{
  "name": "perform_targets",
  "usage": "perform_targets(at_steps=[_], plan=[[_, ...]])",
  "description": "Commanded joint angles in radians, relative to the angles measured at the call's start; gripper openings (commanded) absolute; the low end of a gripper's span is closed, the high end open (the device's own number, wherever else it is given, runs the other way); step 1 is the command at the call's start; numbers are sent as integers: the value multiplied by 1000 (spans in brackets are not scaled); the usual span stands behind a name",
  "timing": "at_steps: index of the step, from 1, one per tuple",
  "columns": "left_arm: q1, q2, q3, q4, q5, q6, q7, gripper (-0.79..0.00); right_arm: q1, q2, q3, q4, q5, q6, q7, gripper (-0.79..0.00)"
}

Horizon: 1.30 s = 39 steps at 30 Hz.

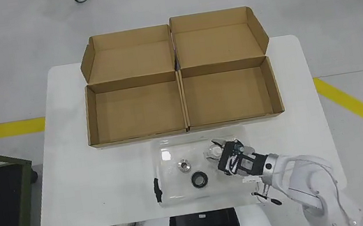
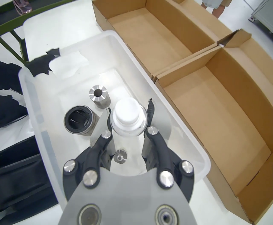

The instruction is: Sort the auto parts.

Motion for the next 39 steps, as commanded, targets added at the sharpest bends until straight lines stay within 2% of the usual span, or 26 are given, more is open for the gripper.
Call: perform_targets(at_steps=[1, 7, 11, 15, 29, 39], plan=[[0, 0, 0, 0, 0, 0, 0, 0, -5, 2, 0, -21, 12, 0, -36, -785], [0, 0, 0, 0, 0, 0, 0, 0, 1, 4, -18, -33, 101, -15, -168, -785], [0, 0, 0, 0, 0, 0, 0, 0, 28, 2, -49, -20, 139, -4, -221, -785], [0, 0, 0, 0, 0, 0, 0, 0, 67, -3, -81, -10, 230, 4, -326, -785], [0, 0, 0, 0, 0, 0, 0, 0, 154, -8, -88, -38, 444, 31, -477, -785], [0, 0, 0, 0, 0, 0, 0, 0, 184, -11, -69, -60, 506, 68, -568, -785]])
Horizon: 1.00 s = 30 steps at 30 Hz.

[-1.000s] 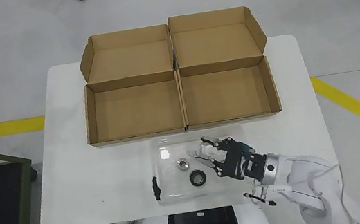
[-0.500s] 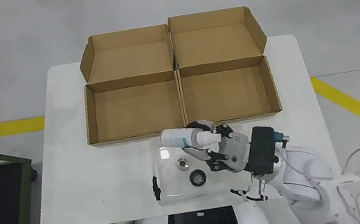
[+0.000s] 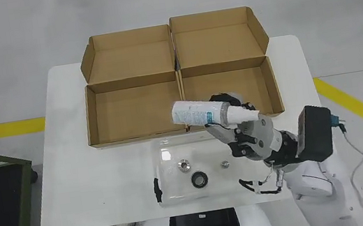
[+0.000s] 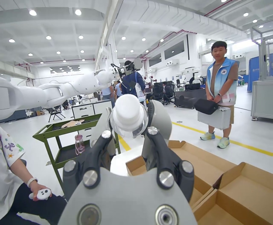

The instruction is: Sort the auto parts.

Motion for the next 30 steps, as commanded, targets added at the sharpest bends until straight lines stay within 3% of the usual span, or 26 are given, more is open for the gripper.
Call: perform_targets(at_steps=[1, 14, 30], plan=[[0, 0, 0, 0, 0, 0, 0, 0, 4, -1, -1, -5, 5, 4, -14, -785], [0, 0, 0, 0, 0, 0, 0, 0, 25, -4, -11, 5, 21, 35, -40, -785], [0, 0, 0, 0, 0, 0, 0, 0, 110, -1, -53, 176, -109, 190, 262, -785]])
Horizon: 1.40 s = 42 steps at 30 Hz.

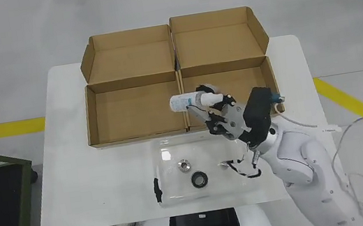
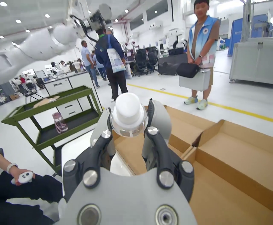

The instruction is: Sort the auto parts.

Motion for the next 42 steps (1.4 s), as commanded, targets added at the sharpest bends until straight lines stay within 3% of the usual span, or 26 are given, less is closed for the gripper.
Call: perform_targets(at_steps=[1, 14, 42], plan=[[0, 0, 0, 0, 0, 0, 0, 0, 15, 1, -1, 14, -33, 23, 42, -785], [0, 0, 0, 0, 0, 0, 0, 0, 133, 0, -34, 143, -136, 104, 259, -785], [0, 0, 0, 0, 0, 0, 0, 0, 319, -18, -126, 459, -184, 157, 395, -785]])
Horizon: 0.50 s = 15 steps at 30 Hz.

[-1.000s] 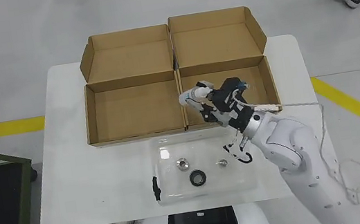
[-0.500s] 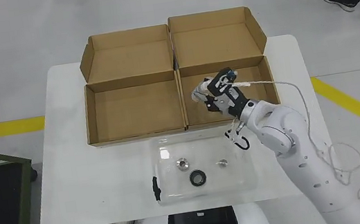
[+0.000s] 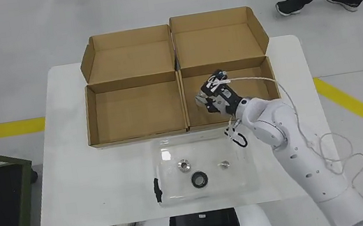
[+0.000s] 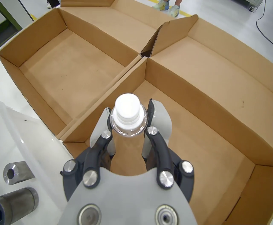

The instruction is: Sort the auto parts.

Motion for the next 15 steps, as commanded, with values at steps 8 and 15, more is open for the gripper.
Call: perform_targets(at_steps=[8, 15], plan=[[0, 0, 0, 0, 0, 0, 0, 0, 40, -9, -35, 64, -9, 9, 11, -606], [0, 0, 0, 0, 0, 0, 0, 0, 46, -10, -39, 64, -24, 14, 17, -222]])
